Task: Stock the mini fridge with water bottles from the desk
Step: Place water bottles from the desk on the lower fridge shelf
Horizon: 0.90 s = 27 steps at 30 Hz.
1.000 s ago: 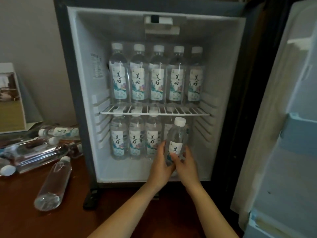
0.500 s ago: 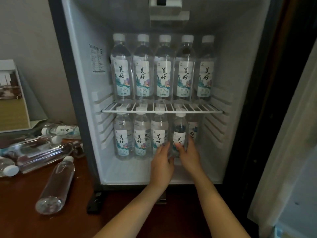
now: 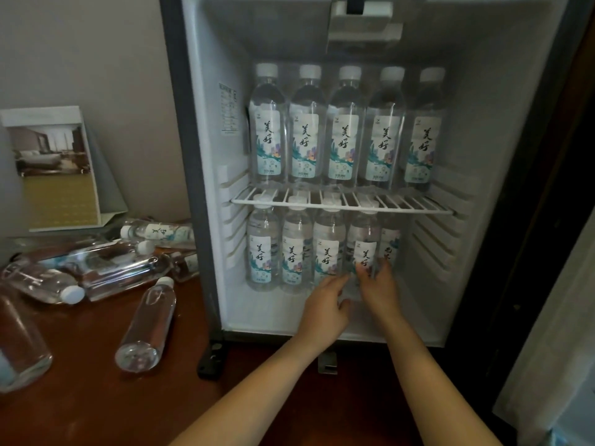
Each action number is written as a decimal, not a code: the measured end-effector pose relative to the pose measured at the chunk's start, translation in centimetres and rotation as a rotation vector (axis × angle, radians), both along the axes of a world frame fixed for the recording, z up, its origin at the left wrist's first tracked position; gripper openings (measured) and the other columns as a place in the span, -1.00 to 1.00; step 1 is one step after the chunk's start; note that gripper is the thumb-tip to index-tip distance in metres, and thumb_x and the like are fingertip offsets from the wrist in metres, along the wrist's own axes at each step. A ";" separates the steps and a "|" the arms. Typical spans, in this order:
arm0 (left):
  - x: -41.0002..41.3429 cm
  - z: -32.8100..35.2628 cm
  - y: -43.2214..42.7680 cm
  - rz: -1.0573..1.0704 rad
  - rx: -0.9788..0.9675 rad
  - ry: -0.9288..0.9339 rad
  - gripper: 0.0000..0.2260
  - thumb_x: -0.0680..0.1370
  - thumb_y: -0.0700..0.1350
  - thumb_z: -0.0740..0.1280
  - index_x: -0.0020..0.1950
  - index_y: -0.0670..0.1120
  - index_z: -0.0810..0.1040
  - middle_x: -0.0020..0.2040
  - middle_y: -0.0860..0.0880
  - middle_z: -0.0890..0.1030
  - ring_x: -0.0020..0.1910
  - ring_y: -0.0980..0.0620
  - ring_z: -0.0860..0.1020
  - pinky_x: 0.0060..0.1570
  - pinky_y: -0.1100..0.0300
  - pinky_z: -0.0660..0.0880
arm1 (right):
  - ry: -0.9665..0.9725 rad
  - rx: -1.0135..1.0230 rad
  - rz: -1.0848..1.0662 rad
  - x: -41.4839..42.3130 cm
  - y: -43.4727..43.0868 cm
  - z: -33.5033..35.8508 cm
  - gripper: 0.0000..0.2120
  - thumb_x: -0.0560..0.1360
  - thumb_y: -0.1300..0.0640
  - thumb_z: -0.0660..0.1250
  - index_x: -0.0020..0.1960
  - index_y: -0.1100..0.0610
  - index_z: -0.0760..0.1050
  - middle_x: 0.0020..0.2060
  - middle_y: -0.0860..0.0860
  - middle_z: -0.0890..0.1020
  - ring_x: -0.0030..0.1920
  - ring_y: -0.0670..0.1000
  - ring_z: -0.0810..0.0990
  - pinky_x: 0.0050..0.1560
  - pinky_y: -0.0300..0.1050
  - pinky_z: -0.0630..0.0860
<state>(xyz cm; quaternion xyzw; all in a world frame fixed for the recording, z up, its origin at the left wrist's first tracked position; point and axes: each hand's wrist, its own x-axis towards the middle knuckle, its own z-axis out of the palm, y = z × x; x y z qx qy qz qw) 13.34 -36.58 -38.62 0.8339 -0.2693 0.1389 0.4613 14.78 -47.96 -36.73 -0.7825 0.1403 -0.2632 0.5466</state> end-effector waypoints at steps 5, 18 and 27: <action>-1.2 0.5 3.9 0.101 -0.066 -0.013 -0.72 0.52 -0.31 0.26 0.21 -0.14 0.55 0.14 -0.08 0.55 0.01 0.07 0.56 -0.03 0.51 0.40 | -0.181 -0.050 -0.318 -2.4 4.1 0.0 -0.76 0.50 0.16 0.32 0.07 0.29 0.41 0.00 0.25 0.55 0.06 0.25 0.53 0.06 0.07 0.45; -4.8 1.3 19.6 0.424 -0.170 -0.081 -0.72 0.43 -0.43 0.24 -0.03 -0.14 0.62 -0.09 -0.02 0.59 -0.10 0.01 0.60 0.00 0.15 0.55 | -0.229 -0.137 0.200 -5.8 19.5 0.8 -0.79 0.50 0.22 0.27 -0.29 0.10 0.38 -0.46 -0.06 0.45 -0.38 0.00 0.45 -0.29 -0.13 0.29; -7.4 1.0 29.7 0.571 -0.194 -0.098 -0.72 0.45 -0.40 0.28 -0.09 -0.03 0.58 -0.12 0.09 0.54 -0.12 0.10 0.59 -0.07 0.22 0.56 | -0.233 -0.197 0.377 -6.3 28.3 -0.1 -0.74 0.54 0.12 0.27 -0.32 0.13 0.41 -0.50 -0.09 0.41 -0.42 -0.07 0.40 -0.29 -0.08 0.32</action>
